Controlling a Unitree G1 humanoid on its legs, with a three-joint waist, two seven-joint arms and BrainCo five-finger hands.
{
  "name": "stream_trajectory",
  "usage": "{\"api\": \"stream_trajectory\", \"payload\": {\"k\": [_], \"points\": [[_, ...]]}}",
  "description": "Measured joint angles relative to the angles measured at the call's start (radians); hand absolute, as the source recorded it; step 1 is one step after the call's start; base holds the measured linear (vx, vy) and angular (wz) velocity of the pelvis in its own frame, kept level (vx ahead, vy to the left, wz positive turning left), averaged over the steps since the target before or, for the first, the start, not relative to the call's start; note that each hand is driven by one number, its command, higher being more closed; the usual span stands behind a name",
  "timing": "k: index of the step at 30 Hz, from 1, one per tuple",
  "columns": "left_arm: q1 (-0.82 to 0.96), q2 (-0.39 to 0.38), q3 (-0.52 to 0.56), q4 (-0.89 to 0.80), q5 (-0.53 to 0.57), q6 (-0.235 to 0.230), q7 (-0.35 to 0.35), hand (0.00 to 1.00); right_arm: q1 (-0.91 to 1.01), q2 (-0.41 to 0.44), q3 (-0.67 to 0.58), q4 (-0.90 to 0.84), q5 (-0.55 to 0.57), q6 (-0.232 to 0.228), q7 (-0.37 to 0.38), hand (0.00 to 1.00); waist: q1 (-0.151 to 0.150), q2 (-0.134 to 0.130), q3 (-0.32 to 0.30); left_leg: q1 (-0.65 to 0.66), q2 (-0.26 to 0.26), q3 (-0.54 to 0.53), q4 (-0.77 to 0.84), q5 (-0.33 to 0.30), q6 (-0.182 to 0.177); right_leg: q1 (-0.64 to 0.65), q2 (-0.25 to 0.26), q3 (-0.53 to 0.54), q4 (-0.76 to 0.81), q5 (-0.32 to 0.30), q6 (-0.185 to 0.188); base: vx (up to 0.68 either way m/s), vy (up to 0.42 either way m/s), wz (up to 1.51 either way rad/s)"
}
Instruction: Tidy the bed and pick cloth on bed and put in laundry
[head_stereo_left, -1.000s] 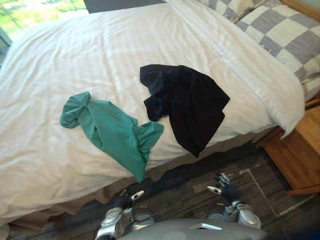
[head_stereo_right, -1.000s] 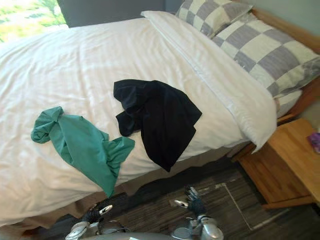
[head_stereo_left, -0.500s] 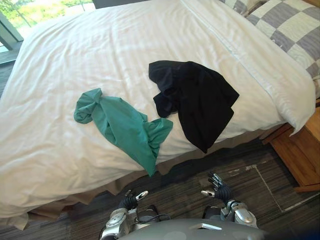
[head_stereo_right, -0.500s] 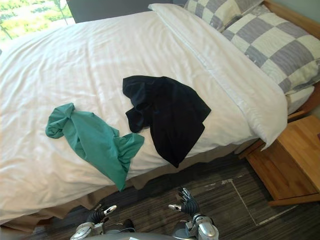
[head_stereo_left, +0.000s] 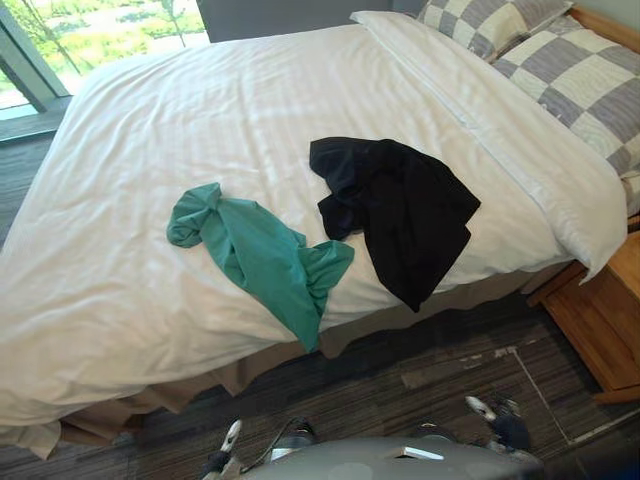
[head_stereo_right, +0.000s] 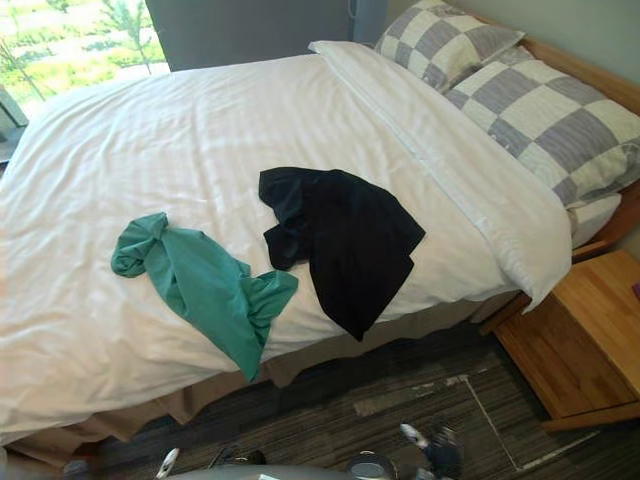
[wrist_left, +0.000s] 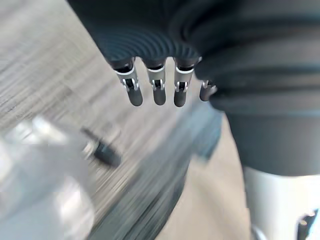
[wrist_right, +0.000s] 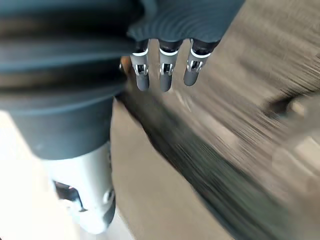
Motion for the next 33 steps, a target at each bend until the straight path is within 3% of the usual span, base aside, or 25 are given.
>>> {"api": "stream_trajectory", "payload": {"k": [4, 7, 11, 16, 20, 24, 26, 30, 33], "points": [[0.001, 0.067, 0.084, -0.194, -0.057, -0.025, 0.002, 0.00, 0.012, -0.123, -0.194, -0.167, 0.028, -0.078, 0.016, 0.00, 0.005, -0.004, -0.024, -0.004, 0.002, -0.013, 0.000, -0.008, 0.000, 0.016, -0.001, -0.030, -0.007, -0.015, 0.007, 0.08, -0.012, 0.16], [-0.016, 0.141, 0.152, -0.306, -0.105, -0.055, -0.003, 0.00, -0.007, -0.179, -0.268, -0.200, 0.025, -0.142, 0.027, 0.00, 0.005, -0.008, -0.063, -0.003, 0.004, -0.029, 0.004, -0.007, -0.002, 0.034, 0.003, -0.053, -0.009, -0.022, 0.011, 0.15, -0.041, 0.18], [-0.042, 0.292, 0.217, -0.435, -0.061, -0.124, -0.023, 0.00, -0.044, -0.244, -0.278, -0.258, 0.021, -0.228, 0.064, 0.00, 0.007, -0.017, -0.078, -0.006, -0.001, -0.050, 0.005, -0.010, -0.004, 0.044, 0.003, -0.055, -0.018, -0.031, 0.001, 0.16, -0.023, 0.13], [-0.069, 0.411, 0.244, -0.542, -0.027, -0.185, -0.066, 0.00, -0.080, -0.322, -0.209, -0.361, -0.021, -0.273, 0.091, 0.00, 0.004, -0.037, -0.086, -0.002, -0.010, -0.062, 0.017, -0.016, 0.006, 0.069, 0.003, -0.045, -0.048, -0.031, 0.000, 0.10, -0.008, 0.11], [-0.090, 0.435, 0.221, -0.623, 0.043, -0.219, -0.109, 0.00, -0.133, -0.343, -0.088, -0.453, -0.072, -0.275, 0.091, 0.00, -0.001, -0.039, -0.087, -0.003, -0.010, -0.059, 0.028, -0.024, 0.007, 0.068, 0.005, -0.014, -0.063, -0.033, 0.000, 0.01, -0.011, -0.06], [-0.109, 0.401, 0.055, -0.648, 0.223, -0.248, -0.119, 0.00, -0.172, -0.333, 0.146, -0.534, -0.219, -0.236, 0.076, 0.00, -0.011, -0.025, -0.075, -0.001, 0.004, -0.049, 0.057, -0.042, -0.001, 0.064, 0.017, 0.033, -0.065, -0.030, -0.002, -0.04, -0.022, -0.18], [-0.133, 0.381, -0.013, -0.648, 0.284, -0.257, -0.101, 0.00, -0.176, -0.311, 0.193, -0.546, -0.248, -0.216, 0.061, 0.00, -0.020, -0.027, -0.066, -0.001, 0.010, -0.049, 0.060, -0.042, -0.001, 0.062, 0.022, 0.035, -0.060, -0.030, -0.002, -0.06, -0.027, -0.10], [-0.166, 0.311, -0.167, -0.648, 0.471, -0.255, -0.036, 0.00, -0.182, -0.296, 0.323, -0.556, -0.292, -0.162, 0.013, 0.00, -0.023, -0.013, -0.042, -0.001, 0.017, -0.022, 0.070, -0.042, -0.002, 0.048, 0.030, 0.073, -0.059, -0.013, -0.011, -0.06, -0.003, -0.25], [-0.180, 0.289, -0.247, -0.649, 0.579, -0.215, -0.013, 0.00, -0.181, -0.256, 0.384, -0.560, -0.313, -0.120, -0.014, 0.00, -0.048, -0.011, -0.034, -0.002, 0.020, -0.017, 0.071, -0.042, -0.002, 0.039, 0.034, 0.087, -0.059, -0.004, -0.012, -0.07, -0.002, -0.16]]}}
